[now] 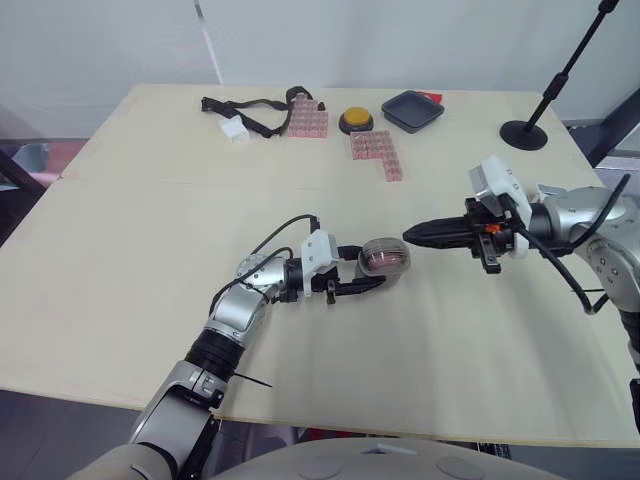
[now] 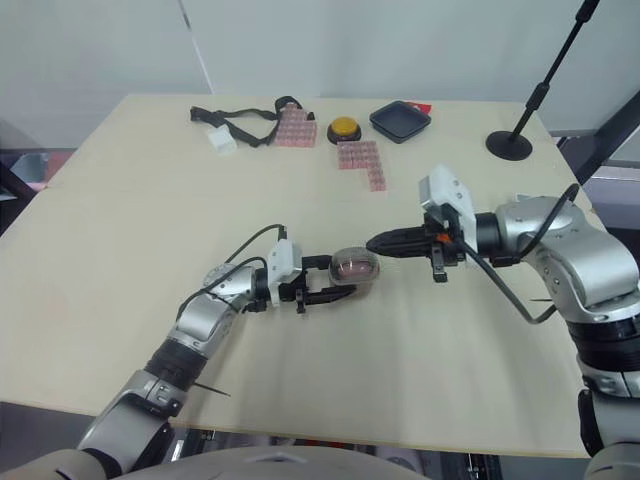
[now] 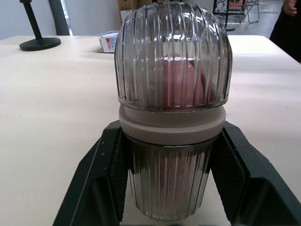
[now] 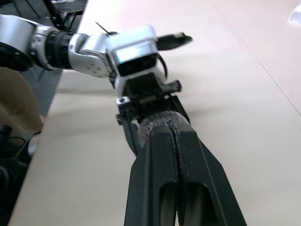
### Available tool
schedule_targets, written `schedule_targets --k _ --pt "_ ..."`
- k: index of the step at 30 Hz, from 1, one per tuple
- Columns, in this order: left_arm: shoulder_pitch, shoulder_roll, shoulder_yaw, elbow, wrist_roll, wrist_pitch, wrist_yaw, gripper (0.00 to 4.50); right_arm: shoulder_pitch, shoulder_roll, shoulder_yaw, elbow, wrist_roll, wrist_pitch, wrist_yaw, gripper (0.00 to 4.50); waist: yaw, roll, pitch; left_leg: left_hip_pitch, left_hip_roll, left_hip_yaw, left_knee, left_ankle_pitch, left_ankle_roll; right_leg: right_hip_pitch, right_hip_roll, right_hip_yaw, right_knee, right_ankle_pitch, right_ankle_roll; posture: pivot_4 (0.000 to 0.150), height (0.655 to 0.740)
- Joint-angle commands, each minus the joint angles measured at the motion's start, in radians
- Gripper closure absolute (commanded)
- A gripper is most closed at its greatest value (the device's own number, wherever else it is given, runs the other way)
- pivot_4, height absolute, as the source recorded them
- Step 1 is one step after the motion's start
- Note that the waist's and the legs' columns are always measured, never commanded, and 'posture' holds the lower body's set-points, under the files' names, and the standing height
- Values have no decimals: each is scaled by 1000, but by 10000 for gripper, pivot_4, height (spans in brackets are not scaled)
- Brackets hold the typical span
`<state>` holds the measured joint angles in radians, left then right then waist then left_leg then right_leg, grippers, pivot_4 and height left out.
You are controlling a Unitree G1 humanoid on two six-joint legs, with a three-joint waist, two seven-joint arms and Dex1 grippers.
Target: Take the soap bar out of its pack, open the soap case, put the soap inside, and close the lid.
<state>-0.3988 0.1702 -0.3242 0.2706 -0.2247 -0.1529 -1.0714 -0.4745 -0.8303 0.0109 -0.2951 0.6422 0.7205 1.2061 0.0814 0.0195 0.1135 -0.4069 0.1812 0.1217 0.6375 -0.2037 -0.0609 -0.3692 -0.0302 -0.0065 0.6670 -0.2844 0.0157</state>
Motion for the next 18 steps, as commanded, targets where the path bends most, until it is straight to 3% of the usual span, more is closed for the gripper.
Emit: schedule_targets --k 1,18 --pt "-6 5 9 3 10 -8 7 24229 4 -12 3 -3 -21 -33 3 44593 0 0 0 0 0 0 0 0 0 0 0 0 0 0 0 1500 7400" --pt "-1 7 6 -3 13 -9 11 24229 9 22 120 -28 -116 -75 -19 44593 -1 0 0 1 0 0 0 0 0 0 0 0 0 0 0 1500 7400"
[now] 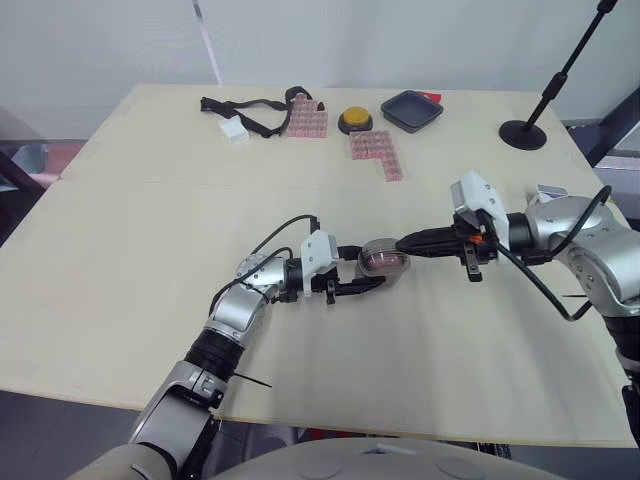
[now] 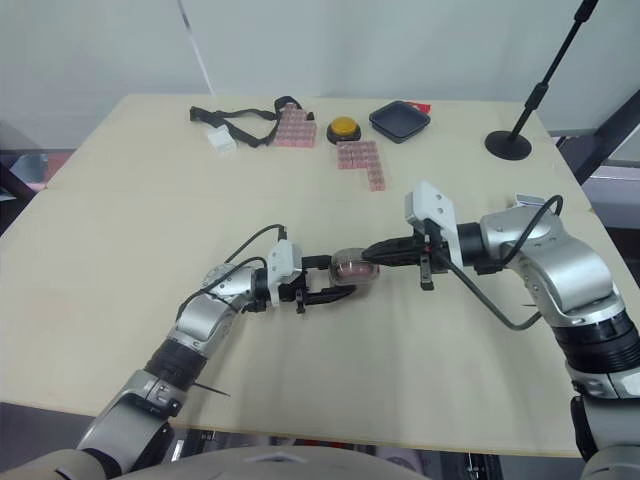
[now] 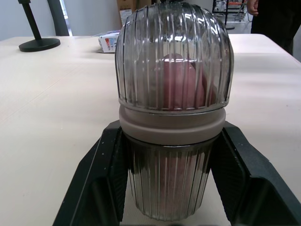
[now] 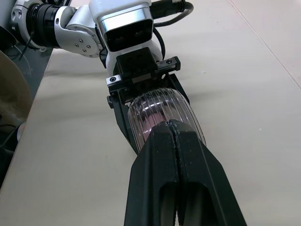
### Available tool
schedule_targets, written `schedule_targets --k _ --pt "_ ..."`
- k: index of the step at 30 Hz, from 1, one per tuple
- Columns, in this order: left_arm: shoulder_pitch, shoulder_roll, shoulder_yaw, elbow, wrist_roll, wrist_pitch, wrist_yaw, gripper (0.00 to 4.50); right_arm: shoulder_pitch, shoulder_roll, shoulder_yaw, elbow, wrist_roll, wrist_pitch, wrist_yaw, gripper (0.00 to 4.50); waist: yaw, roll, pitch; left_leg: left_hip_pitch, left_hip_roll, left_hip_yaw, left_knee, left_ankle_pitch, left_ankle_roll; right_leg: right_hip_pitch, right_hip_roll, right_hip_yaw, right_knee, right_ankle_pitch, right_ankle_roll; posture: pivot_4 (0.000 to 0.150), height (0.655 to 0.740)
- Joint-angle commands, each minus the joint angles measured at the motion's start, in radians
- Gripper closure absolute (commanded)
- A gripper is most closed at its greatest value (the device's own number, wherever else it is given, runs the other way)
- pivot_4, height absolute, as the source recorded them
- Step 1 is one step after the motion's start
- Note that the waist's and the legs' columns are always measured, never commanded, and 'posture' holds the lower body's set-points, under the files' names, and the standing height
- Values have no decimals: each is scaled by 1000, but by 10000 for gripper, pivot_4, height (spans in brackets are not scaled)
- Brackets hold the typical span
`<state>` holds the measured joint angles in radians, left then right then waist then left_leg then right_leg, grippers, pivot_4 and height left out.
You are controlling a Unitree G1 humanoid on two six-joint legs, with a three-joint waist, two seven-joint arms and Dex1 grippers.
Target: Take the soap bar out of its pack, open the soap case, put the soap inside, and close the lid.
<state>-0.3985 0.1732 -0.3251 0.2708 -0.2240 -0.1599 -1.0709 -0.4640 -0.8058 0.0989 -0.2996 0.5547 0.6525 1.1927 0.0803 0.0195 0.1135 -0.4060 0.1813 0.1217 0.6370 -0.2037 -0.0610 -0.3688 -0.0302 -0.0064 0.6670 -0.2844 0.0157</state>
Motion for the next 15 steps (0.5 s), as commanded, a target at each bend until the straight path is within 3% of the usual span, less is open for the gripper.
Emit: schedule_targets --k 1,15 --pt "-1 4 6 -3 12 -2 10 24229 -1 -2 40 -22 -36 -11 -8 44593 -1 0 0 0 0 0 0 0 0 0 0 0 0 0 0 1500 7400" --pt "-4 1 8 -2 10 -2 15 24229 22 9 152 6 -149 -78 -23 44593 -6 -2 -1 15 0 1 -7 -2 3 14 0 1 -6 0 0 1500 7400"
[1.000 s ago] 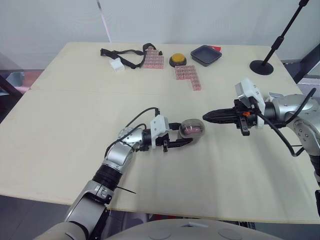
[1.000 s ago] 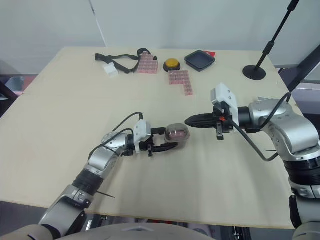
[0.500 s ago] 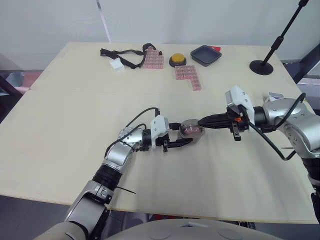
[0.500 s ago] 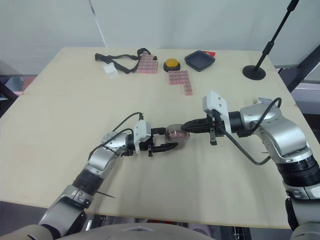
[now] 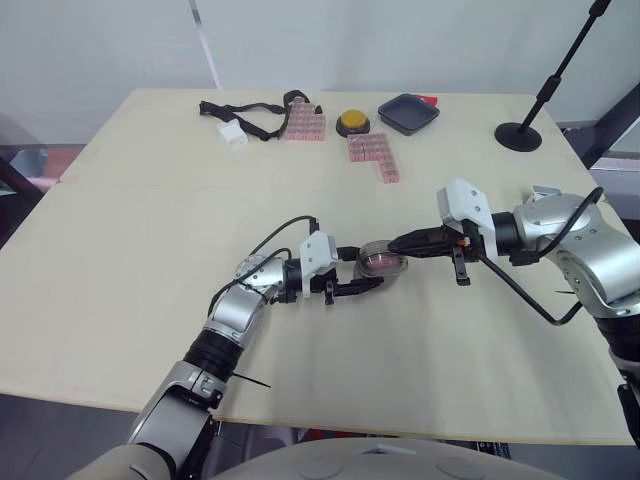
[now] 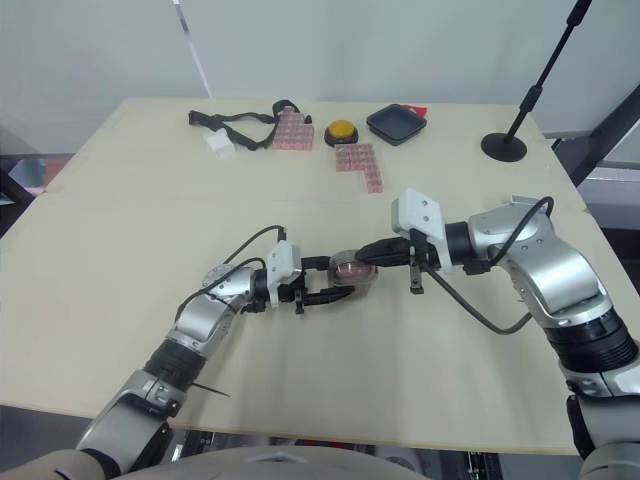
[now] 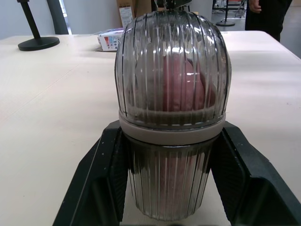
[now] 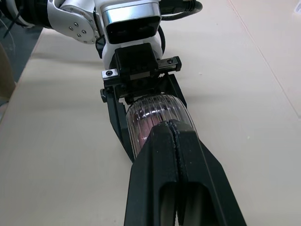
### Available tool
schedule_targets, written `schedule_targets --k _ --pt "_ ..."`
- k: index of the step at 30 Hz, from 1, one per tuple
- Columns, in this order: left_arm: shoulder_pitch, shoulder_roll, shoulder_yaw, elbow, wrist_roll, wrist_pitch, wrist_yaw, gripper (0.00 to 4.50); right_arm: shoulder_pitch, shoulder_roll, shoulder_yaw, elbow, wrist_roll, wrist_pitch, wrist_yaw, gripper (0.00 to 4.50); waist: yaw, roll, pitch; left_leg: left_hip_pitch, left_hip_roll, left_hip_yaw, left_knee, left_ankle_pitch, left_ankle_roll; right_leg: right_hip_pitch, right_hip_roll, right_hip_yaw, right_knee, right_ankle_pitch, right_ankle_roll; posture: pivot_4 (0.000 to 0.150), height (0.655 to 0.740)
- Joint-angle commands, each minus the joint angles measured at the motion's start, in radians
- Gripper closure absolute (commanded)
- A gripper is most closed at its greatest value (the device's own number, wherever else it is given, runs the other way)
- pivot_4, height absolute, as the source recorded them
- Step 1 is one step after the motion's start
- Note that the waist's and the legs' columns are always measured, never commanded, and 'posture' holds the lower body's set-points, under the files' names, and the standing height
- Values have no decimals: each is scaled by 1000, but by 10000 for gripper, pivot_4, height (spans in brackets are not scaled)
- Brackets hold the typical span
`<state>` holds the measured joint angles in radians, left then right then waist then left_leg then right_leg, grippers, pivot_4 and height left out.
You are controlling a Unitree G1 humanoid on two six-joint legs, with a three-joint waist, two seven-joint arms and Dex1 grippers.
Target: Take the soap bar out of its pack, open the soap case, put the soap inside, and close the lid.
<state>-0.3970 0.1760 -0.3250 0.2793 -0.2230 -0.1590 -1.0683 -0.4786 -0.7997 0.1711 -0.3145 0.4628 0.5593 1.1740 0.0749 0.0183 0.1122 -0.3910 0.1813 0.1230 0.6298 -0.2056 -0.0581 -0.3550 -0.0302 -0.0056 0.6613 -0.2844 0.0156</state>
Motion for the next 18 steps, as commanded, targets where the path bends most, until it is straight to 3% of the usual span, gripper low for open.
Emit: schedule_targets --k 1,8,9,12,14,18 --pt "-6 0 9 -10 8 -2 12 24229 39 12 71 23 -48 13 -7 44593 -1 -1 -1 0 0 0 0 0 0 0 0 0 0 0 0 1500 7400" --pt "-22 17 28 -51 -45 126 -3 24229 77 18 -105 67 52 2 -6 44593 2 -2 -1 1 0 0 -3 0 0 2 0 -1 -3 0 0 1500 7400" --pt "-25 27 29 -70 -65 185 -16 24229 104 13 -138 72 55 -31 0 39229 3 -2 -1 1 0 0 -3 0 0 2 0 -1 -4 0 0 1500 7400" --pt "-35 59 37 -129 -139 374 -44 24229 197 4 -218 79 64 -121 21 28568 5 -2 0 -3 0 0 -4 0 0 -1 0 -2 -7 0 0 1500 7400" --pt "-46 88 44 -166 -195 525 -53 24229 273 1 -257 75 75 -168 44 23855 4 -1 0 -5 0 0 -5 0 -1 -3 1 -2 -8 0 0 1500 7400" --pt "-74 123 73 -209 -304 813 -32 24229 373 21 -289 65 74 -237 49 9631 2 -1 0 -7 0 0 -6 1 -4 -5 1 -2 -9 0 0 1500 7400"
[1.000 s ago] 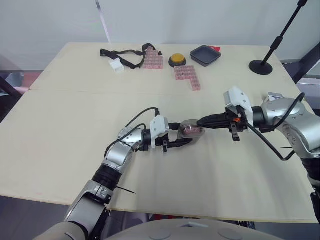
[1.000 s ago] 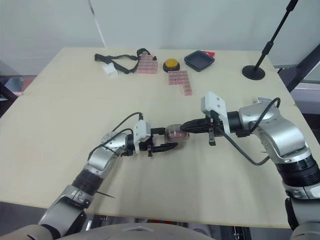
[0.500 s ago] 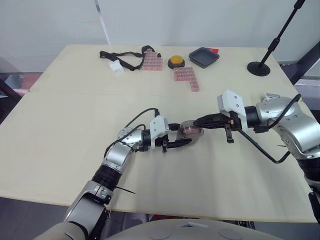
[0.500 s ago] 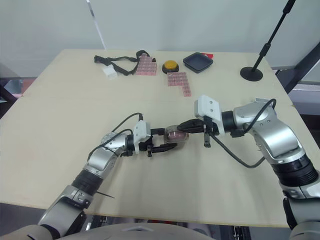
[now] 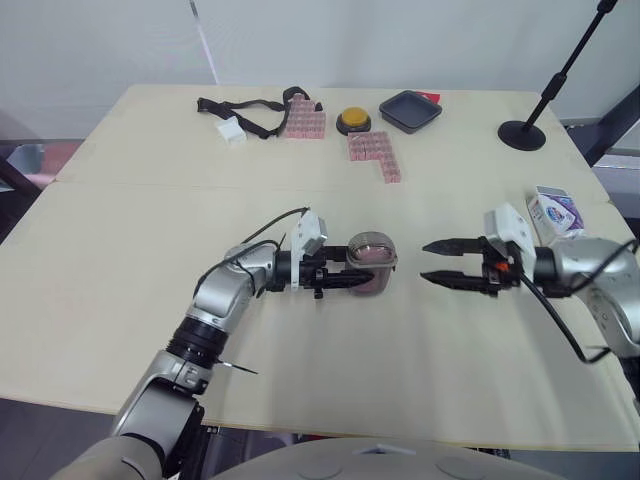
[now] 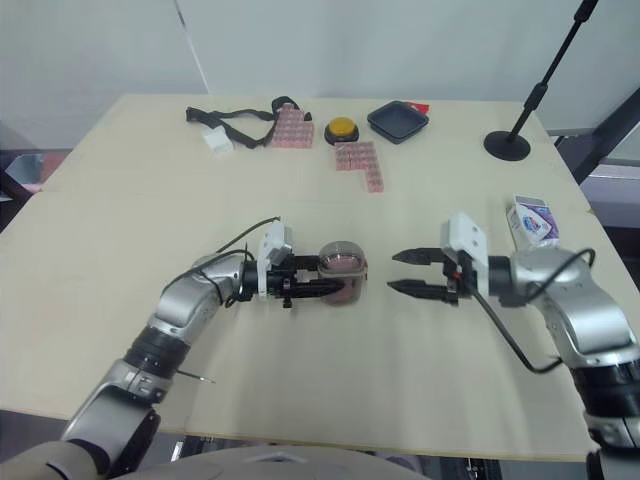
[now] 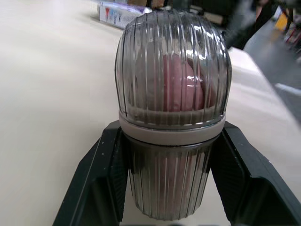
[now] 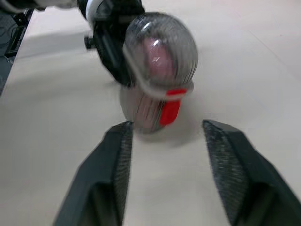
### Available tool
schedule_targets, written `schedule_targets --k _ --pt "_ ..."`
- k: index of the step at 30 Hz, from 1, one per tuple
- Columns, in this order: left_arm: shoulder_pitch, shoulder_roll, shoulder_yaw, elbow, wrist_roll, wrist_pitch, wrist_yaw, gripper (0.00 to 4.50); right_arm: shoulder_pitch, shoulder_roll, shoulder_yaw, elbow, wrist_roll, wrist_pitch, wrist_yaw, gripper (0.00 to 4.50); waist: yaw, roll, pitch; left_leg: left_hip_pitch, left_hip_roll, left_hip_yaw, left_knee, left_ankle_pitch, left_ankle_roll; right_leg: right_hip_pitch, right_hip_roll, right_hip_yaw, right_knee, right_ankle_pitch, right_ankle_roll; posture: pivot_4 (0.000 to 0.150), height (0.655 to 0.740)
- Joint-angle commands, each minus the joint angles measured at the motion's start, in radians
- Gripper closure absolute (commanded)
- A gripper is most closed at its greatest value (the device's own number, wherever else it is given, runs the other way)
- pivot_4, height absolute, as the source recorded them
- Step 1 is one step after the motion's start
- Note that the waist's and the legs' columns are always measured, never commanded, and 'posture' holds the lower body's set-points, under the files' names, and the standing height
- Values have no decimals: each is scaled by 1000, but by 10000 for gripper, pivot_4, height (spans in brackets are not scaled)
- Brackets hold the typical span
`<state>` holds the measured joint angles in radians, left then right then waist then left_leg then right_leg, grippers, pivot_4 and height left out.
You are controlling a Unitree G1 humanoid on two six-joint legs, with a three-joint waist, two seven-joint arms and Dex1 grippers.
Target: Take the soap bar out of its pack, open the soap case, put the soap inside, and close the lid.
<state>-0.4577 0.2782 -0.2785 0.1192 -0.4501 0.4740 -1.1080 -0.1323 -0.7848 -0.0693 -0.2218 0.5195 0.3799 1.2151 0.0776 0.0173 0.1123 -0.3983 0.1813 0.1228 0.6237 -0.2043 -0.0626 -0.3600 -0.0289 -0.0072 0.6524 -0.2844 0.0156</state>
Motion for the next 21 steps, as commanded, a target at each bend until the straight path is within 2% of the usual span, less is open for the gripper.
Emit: schedule_targets --k 1,3,10,18,21 --pt "-22 27 34 -55 -103 251 17 24229 45 10 -50 -29 18 -68 7 6173 -2 0 0 0 0 0 0 0 0 0 0 0 0 0 0 1500 7400" --pt "-48 31 63 -47 -173 445 51 24229 87 23 -49 -32 14 -97 8 549 -1 0 0 0 0 0 0 0 0 0 0 0 0 0 0 1500 7400" --pt "-83 33 76 0 -216 779 180 24229 139 61 -42 -18 11 -158 6 549 -1 0 0 1 -1 0 0 0 0 0 -1 0 -1 0 0 1500 7400" --pt "-127 -36 147 132 -199 897 305 24229 146 79 -19 33 -21 -221 13 549 3 0 0 3 -2 -1 -1 0 0 5 -1 -1 -4 0 0 1500 7400" --pt "-147 -32 122 165 -170 883 303 24229 137 84 -9 48 -33 -236 12 549 3 0 0 5 -3 -1 -1 -1 1 8 -3 -1 -5 0 0 1500 7400"
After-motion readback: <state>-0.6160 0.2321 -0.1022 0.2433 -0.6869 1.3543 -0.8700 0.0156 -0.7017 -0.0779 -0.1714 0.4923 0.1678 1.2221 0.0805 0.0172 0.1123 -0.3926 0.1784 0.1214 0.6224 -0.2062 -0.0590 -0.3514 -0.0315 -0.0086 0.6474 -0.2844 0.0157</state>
